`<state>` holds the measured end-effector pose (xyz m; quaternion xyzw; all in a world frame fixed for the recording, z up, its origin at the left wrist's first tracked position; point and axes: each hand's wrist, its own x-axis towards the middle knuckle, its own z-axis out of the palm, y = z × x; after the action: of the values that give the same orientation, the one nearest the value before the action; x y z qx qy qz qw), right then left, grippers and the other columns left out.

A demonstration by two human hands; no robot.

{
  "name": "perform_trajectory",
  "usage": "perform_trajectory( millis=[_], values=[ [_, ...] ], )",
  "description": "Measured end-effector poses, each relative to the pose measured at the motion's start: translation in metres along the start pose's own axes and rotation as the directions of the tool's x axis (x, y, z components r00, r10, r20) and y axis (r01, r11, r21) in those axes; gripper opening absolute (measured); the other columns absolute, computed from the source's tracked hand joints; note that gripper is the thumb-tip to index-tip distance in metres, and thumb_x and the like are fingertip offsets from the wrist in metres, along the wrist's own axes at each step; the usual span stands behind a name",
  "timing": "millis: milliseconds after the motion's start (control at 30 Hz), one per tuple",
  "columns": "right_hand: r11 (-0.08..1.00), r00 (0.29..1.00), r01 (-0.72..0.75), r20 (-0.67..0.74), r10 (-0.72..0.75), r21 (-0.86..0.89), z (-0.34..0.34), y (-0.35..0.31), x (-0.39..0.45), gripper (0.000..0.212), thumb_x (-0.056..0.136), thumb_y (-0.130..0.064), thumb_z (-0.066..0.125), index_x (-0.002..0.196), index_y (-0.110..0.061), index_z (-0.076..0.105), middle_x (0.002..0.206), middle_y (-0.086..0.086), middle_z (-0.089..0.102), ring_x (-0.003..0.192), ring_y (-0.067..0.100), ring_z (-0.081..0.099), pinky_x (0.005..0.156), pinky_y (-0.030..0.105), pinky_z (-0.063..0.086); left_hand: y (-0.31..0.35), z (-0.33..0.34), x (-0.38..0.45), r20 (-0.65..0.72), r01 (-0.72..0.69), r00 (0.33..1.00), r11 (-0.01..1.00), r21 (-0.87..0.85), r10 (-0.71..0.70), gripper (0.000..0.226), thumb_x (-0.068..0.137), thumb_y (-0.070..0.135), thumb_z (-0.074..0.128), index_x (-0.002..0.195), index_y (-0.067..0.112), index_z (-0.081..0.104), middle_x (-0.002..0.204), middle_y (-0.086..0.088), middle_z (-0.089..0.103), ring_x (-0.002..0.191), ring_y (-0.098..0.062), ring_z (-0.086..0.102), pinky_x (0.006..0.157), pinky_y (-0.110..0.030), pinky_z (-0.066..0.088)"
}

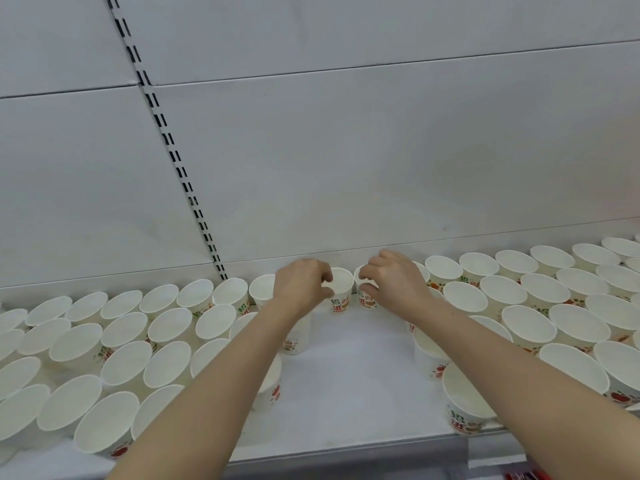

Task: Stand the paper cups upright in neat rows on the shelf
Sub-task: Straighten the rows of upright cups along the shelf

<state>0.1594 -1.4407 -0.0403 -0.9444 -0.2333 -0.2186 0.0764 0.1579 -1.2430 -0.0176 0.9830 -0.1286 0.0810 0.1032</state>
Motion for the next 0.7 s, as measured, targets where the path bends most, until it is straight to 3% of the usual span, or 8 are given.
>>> perform_trajectory(
  millis=[133,300,500,700],
  values=[
    [0.985,0.987,0.135,-0.105,-0.123,0.112,0.001,-0.03,0.001,0.007,0.068,-0.015,0.074,0.068,-0.017,0.068,0.064,-0.004,0.061,0.065,0.023,0.053,0.058,0.03,0.043,-0.026,-0.024,-0.02,-0.061,0.149,0.987,0.989,0.024,-0.147,0.012,0.078,0.021,0.064,0.086,0.028,0.071,0.09,0.011,0.07,0.091,-0.015,0.062,0.064,-0.025,0.039],
    [0.942,0.967,0.253,-0.025,-0.254,0.223,0.016,-0.072,-0.001,0.02,0.065,-0.019,0.081,0.082,-0.02,0.071,0.078,-0.005,0.065,0.078,0.022,0.054,0.061,0.028,0.039,-0.067,-0.036,-0.053,-0.041,0.314,0.949,0.949,0.025,-0.312,0.012,0.072,0.017,0.064,0.071,0.028,0.069,0.078,0.009,0.069,0.079,-0.017,0.064,0.059,-0.026,0.045],
    [0.935,0.954,0.296,-0.007,-0.301,0.197,0.019,-0.089,-0.004,0.014,0.062,-0.016,0.08,0.064,-0.02,0.067,0.06,-0.007,0.057,0.068,0.02,0.049,0.058,0.026,0.031,-0.078,-0.03,-0.059,-0.055,0.292,0.955,0.956,0.001,-0.292,0.017,0.077,0.021,0.069,0.09,0.031,0.072,0.095,0.01,0.07,0.097,-0.016,0.061,0.072,-0.03,0.05],
    [0.964,0.982,0.164,0.06,-0.181,0.211,-0.011,-0.057,-0.016,0.004,0.07,-0.015,0.074,0.07,-0.017,0.07,0.071,-0.002,0.063,0.076,0.022,0.052,0.057,0.029,0.035,-0.066,-0.021,-0.038,0.018,0.228,0.971,0.95,0.215,-0.238,0.025,0.08,0.02,0.069,0.105,0.025,0.07,0.106,0.003,0.067,0.102,-0.021,0.06,0.075,-0.03,0.047]
  ],
)
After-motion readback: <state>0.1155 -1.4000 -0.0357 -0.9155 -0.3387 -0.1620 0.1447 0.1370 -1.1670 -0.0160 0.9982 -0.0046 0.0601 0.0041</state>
